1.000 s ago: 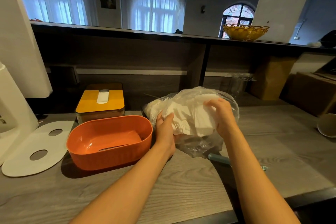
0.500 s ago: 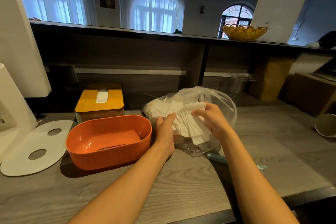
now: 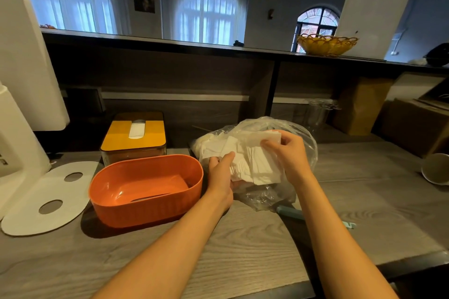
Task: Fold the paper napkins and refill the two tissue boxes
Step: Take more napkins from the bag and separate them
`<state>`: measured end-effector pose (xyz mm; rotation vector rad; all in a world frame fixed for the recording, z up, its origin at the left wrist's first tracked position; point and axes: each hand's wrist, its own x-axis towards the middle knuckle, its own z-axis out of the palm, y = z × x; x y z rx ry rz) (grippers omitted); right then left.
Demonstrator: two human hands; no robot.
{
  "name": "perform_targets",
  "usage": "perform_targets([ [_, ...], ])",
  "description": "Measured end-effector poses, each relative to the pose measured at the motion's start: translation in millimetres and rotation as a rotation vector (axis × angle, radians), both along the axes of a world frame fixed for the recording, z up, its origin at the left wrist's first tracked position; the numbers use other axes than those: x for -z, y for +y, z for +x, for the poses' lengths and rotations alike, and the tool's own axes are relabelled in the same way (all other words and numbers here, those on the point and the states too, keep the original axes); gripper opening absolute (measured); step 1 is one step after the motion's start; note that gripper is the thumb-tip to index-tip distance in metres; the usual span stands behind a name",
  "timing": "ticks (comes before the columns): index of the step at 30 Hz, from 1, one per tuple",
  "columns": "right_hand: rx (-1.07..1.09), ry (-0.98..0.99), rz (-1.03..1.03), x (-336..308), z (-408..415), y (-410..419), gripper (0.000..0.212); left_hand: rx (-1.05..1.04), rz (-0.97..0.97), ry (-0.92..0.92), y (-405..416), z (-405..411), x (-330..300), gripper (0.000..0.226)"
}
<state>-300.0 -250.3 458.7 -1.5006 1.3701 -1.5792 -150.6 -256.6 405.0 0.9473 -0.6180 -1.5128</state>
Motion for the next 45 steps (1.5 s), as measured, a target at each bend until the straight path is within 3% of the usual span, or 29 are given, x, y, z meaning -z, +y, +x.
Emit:
perform_targets([
  [5, -0.023, -0.205, -0.107, -6, -5, 3, 0.011, -0.01, 0.033, 0.074, 2, 1, -2, 0.034],
  [9, -0.145, -0.365, -0.025, -12, -4, 8, 0.021, -0.019, 0.036, 0.114, 4, -1, -2, 0.081],
  [12, -0.159, -0.343, 0.107, -13, 1, 10, 0.015, -0.041, 0.035, 0.166, 6, -1, -1, 0.082],
  [15, -0.113, -0.214, 0.177, -9, 4, 9, 0.012, -0.013, 0.033, 0.153, 6, -1, 0, 0.097],
  [16, -0.099, -0.175, 0.201, -7, 6, 8, 0.012, 0.001, 0.018, 0.122, 7, -1, -1, 0.091],
  [19, -0.054, -0.089, 0.258, 0, 10, 6, 0.011, 0.014, -0.048, -0.05, 5, 0, 0, 0.039],
  [21, -0.044, -0.044, 0.229, 0, 12, 6, 0.008, 0.003, -0.079, -0.099, 3, -1, 3, 0.023],
  [26, 0.128, -0.115, 0.071, -7, -2, 4, 0.011, -0.043, -0.097, -0.104, -3, -2, 9, 0.03],
  [29, 0.007, -0.294, 0.043, -14, -14, 6, 0.018, -0.039, -0.081, -0.1, -6, -3, 10, 0.022],
  [32, -0.157, -0.062, 0.042, -11, -2, 10, 0.014, -0.031, -0.055, -0.027, -6, -3, 9, 0.013],
  [35, -0.181, 0.186, 0.08, -1, 12, 8, 0.012, -0.016, -0.04, 0.077, -6, -4, 9, 0.041],
  [42, -0.143, 0.385, 0.089, 0, 9, 6, 0.016, -0.004, -0.023, 0.107, -3, -3, 7, 0.04],
  [45, -0.11, 0.365, 0.028, 0, 8, 5, 0.015, 0.001, -0.006, 0.119, -2, -2, 5, 0.037],
])
